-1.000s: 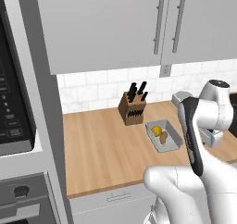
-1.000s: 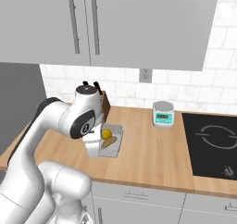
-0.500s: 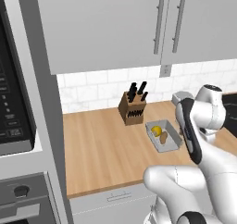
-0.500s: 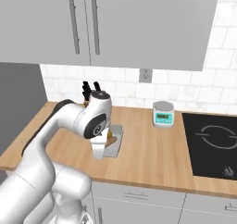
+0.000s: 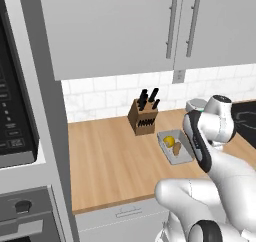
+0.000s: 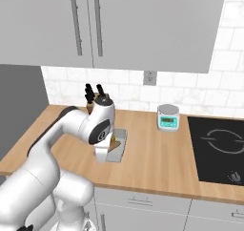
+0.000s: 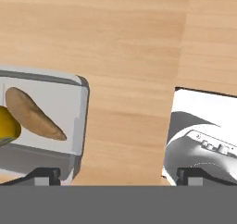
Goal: Take the meat container that has the chicken drumstick and place it on the second highest rack of the freezer. Then take the vegetable container that has the sweet potato and lemon and place it on the highest rack of the freezer.
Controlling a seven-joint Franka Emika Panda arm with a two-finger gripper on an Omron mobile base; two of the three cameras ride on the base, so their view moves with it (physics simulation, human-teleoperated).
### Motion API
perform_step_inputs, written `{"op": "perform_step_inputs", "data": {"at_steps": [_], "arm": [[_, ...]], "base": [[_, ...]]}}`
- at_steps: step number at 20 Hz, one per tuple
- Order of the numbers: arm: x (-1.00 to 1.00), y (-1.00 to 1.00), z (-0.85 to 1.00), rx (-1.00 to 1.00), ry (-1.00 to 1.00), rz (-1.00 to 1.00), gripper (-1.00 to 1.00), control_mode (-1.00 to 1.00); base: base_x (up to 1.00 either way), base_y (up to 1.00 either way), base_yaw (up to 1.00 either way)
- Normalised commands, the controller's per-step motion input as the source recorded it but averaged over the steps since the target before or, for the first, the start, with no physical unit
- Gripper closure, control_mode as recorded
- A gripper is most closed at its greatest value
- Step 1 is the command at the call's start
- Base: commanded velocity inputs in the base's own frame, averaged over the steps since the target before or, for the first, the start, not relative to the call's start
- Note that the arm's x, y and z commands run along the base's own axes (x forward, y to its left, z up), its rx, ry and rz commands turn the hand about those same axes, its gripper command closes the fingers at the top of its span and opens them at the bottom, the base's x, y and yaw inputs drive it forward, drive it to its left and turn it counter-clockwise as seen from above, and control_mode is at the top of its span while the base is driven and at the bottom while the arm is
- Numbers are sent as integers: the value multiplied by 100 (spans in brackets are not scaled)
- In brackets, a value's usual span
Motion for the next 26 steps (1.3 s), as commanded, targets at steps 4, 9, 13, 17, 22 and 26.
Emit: {"op": "perform_step_inputs", "data": {"at_steps": [4, 9, 13, 17, 22, 26], "arm": [[43, 0, -6, 0, 3, -1, -100, -100], [11, 0, -41, 0, 0, 0, -100, -100], [7, 0, -41, 0, 0, 0, -100, -100], [12, 0, -38, 0, 0, 0, -100, -100], [16, 0, -25, 0, 0, 0, -100, -100], [17, 0, -10, 0, 0, 0, -100, -100]], "base": [[0, 0, 0], [0, 0, 0], [0, 0, 0], [0, 0, 0], [0, 0, 0], [0, 0, 0]]}}
